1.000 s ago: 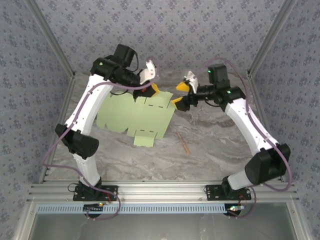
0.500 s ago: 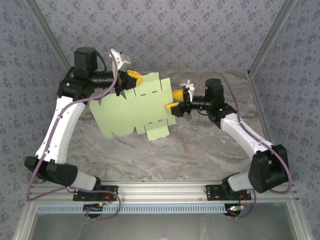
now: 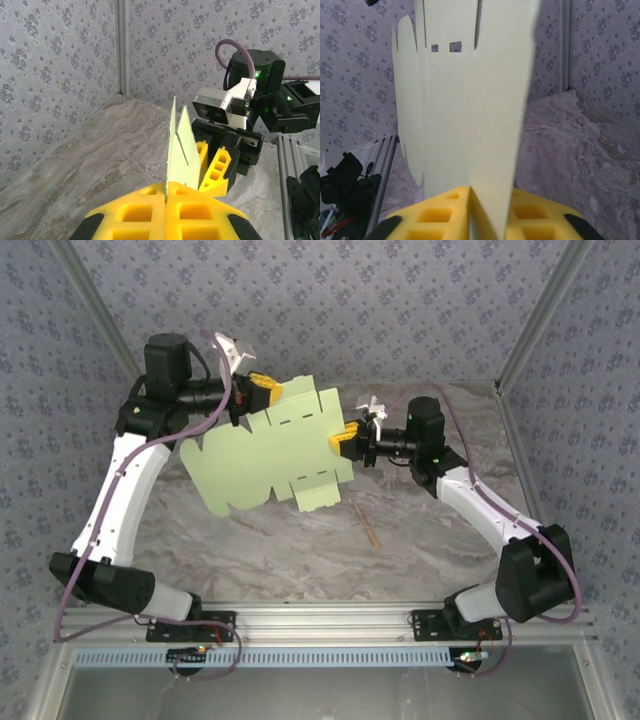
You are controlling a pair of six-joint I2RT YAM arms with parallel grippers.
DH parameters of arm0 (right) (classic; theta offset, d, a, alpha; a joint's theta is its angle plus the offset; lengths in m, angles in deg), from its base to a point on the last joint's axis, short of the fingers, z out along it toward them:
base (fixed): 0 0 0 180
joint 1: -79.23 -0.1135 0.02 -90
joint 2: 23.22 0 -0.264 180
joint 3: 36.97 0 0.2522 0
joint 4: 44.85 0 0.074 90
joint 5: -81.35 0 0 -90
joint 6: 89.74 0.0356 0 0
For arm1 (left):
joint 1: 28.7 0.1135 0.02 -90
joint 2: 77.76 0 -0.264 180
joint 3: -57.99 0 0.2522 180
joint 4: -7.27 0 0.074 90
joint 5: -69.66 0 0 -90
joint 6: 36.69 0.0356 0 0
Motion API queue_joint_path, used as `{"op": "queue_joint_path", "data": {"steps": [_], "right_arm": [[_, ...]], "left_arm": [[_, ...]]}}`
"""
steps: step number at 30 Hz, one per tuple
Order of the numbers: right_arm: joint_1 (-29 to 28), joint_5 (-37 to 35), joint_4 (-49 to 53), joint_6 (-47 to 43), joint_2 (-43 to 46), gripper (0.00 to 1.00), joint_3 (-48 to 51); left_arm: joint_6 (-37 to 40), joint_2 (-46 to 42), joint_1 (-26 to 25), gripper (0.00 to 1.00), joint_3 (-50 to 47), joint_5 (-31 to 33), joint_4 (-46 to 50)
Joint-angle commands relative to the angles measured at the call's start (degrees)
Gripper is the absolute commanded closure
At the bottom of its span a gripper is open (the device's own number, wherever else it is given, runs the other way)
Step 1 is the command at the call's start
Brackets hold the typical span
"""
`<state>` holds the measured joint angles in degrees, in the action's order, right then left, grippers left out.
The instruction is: Fold the paper box
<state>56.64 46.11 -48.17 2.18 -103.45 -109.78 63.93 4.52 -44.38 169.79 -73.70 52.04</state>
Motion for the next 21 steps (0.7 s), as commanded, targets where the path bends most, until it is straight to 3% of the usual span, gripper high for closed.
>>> {"op": "queue_joint_path", "data": {"steps": [1,4,5,7,9,12,15,18,21], "right_arm": [[-0.8,-1.4,1.6,-1.1,0.3,0.90,-1.0],[-0.6,-3.2,5.4,-2.2,0.4,1.00,-2.0],[-0.6,-3.0,7.3,-2.8,0.3,1.00,-2.4],[-0.5,-2.2,10.7,-4.0,0.7,1.00,-2.9],[0.0,-1.0,16.8,-7.4,1.3,1.00,-3.9],[1.5,1.2,30.8,-15.5,2.1,1.00,-7.0],[3.9,5.7,42.5,-22.4,1.8,1.00,-11.5],[5.5,8.8,51.9,-27.6,0.3,1.00,-16.0],[5.7,9.5,58.4,-31.1,-1.5,1.00,-19.9]], "left_arm": [[-1.0,-0.7,0.3,1.00,-0.7,0.5,-1.3],[-0.9,-0.8,0.3,1.00,-1.3,3.1,-0.7],[-0.9,-0.9,0.4,0.92,-1.7,4.3,-0.5],[-0.9,-1.6,0.6,0.62,-2.8,6.5,-0.2],[-0.3,-2.9,1.1,0.41,-4.1,9.3,0.7],[2.2,-6.0,1.9,0.24,-6.8,12.9,2.5],[6.7,-9.3,1.9,0.14,-11.0,15.7,4.7],[10.7,-10.5,1.9,0.13,-13.4,17.2,8.2],[12.7,-10.2,1.8,0.11,-13.7,13.0,11.5]]}}
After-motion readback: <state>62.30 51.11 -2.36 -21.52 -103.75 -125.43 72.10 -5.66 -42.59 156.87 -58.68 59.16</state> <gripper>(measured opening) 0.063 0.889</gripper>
